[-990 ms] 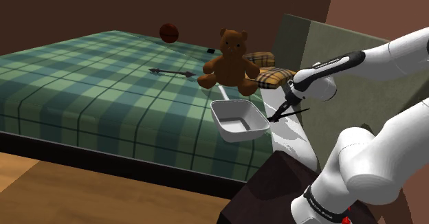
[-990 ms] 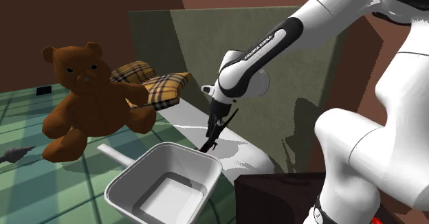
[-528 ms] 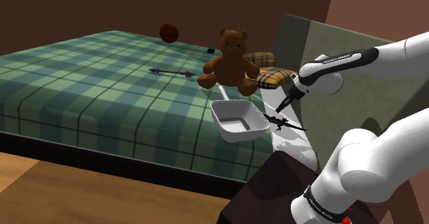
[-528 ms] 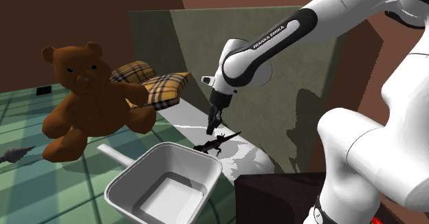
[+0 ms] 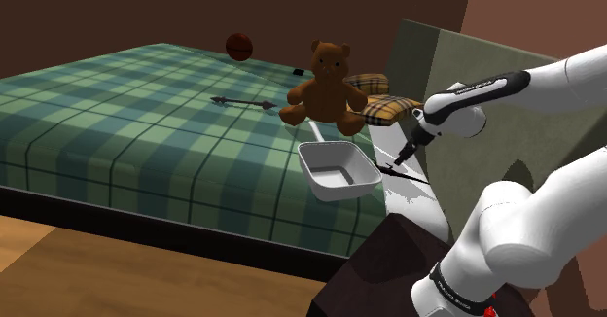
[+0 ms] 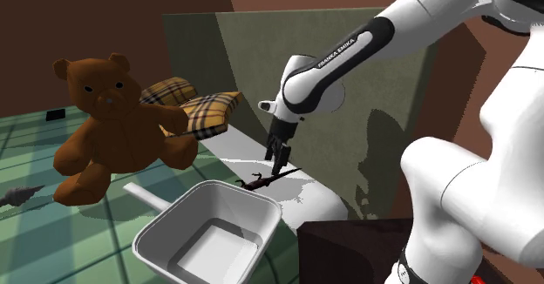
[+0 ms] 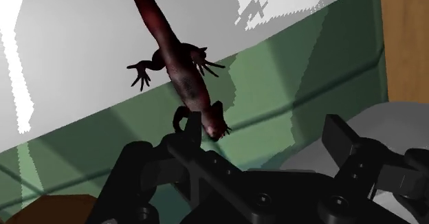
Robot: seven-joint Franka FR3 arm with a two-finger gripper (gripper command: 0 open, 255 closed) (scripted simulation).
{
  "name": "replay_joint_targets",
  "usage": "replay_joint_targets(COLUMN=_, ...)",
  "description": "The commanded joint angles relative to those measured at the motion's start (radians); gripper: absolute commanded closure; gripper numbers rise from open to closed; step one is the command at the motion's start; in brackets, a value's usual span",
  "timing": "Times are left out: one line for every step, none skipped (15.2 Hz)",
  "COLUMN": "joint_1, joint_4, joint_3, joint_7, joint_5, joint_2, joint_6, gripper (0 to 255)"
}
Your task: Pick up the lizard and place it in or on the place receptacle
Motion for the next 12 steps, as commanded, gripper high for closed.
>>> replay_joint_targets(joint_1=0.089, joint_4=0.007, joint_3=-0.117, joint_7=-0.147, joint_5=0.019, joint_2=0.055, joint_6=0.045, gripper=0)
replay_joint_targets(joint_1=0.151, joint_4=0.016, joint_3=-0.193, joint_7=-0.223, joint_5=0.037, joint_2=0.083, joint_6=0.065, gripper=0)
replay_joint_targets(joint_1=0.231, joint_4=0.026, joint_3=-0.285, joint_7=-0.303, joint_5=0.060, joint_2=0.112, joint_6=0.085, gripper=0)
replay_joint_targets(joint_1=0.337, joint_4=0.038, joint_3=-0.401, joint_7=-0.381, joint_5=0.084, joint_2=0.138, joint_6=0.105, gripper=0)
replay_joint_targets(joint_1=0.469, joint_4=0.053, joint_3=-0.545, joint_7=-0.446, joint_5=0.090, joint_2=0.150, joint_6=0.123, gripper=0)
replay_joint_targets(joint_1=0.601, joint_4=0.070, joint_3=-0.692, joint_7=-0.487, joint_5=0.063, joint_2=0.140, joint_6=0.141, gripper=0)
replay_joint_targets(joint_1=0.704, joint_4=0.089, joint_3=-0.813, joint_7=-0.503, joint_5=0.003, joint_2=0.112, joint_6=0.157, gripper=0)
replay_joint_targets(joint_1=0.724, joint_4=0.098, joint_3=-0.843, joint_7=-0.490, joint_5=-0.047, joint_2=0.088, joint_6=0.161, gripper=0)
replay_joint_targets(joint_1=0.757, joint_4=0.099, joint_3=-0.878, joint_7=-0.473, joint_5=-0.070, joint_2=0.074, joint_6=0.174, gripper=0)
replay_joint_targets(joint_1=0.789, joint_4=0.100, joint_3=-0.912, joint_7=-0.458, joint_5=-0.091, joint_2=0.061, joint_6=0.186, gripper=0)
replay_joint_targets(joint_1=0.821, joint_4=0.102, joint_3=-0.946, joint_7=-0.444, joint_5=-0.110, joint_2=0.049, joint_6=0.198, gripper=0)
replay_joint_targets(joint_1=0.852, joint_4=0.104, joint_3=-0.978, joint_7=-0.431, joint_5=-0.128, joint_2=0.037, joint_6=0.210, gripper=0)
